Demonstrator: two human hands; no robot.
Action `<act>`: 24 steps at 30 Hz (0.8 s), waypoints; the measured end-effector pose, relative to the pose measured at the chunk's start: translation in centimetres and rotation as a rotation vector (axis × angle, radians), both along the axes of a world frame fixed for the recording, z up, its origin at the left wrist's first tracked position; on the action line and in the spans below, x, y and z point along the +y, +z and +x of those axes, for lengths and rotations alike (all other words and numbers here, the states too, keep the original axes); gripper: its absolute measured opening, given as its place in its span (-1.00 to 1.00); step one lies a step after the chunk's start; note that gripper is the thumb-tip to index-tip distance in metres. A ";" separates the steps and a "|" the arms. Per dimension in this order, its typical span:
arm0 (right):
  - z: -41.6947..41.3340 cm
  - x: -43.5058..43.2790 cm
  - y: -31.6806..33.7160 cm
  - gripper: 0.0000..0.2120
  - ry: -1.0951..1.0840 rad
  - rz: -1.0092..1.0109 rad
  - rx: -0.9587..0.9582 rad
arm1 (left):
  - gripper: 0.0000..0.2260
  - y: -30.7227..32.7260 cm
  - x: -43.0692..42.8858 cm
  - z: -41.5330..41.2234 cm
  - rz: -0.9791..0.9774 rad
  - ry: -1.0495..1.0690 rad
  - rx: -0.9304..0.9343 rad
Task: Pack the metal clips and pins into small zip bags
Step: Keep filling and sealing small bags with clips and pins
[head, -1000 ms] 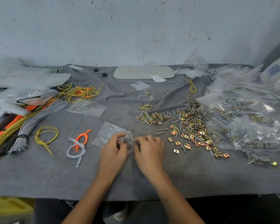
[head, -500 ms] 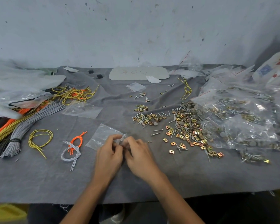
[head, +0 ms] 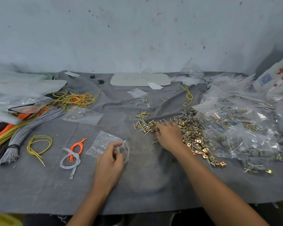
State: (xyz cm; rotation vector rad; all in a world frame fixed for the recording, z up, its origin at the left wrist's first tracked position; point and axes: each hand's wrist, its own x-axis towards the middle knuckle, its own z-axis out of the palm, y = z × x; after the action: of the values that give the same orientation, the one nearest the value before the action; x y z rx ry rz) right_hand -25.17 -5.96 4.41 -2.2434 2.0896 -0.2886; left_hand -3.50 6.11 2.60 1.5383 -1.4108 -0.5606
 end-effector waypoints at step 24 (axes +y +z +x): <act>8.6 10.3 -3.0 -0.87 0.309 -0.153 -0.684 | -0.74 -0.1 -0.2 0.1 -0.001 0.007 -0.031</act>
State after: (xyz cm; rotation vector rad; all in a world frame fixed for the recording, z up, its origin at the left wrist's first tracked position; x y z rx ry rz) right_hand -16.53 4.31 1.39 -2.0761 1.3919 -1.0428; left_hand -3.37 5.89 2.55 1.5570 -1.4284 -0.5331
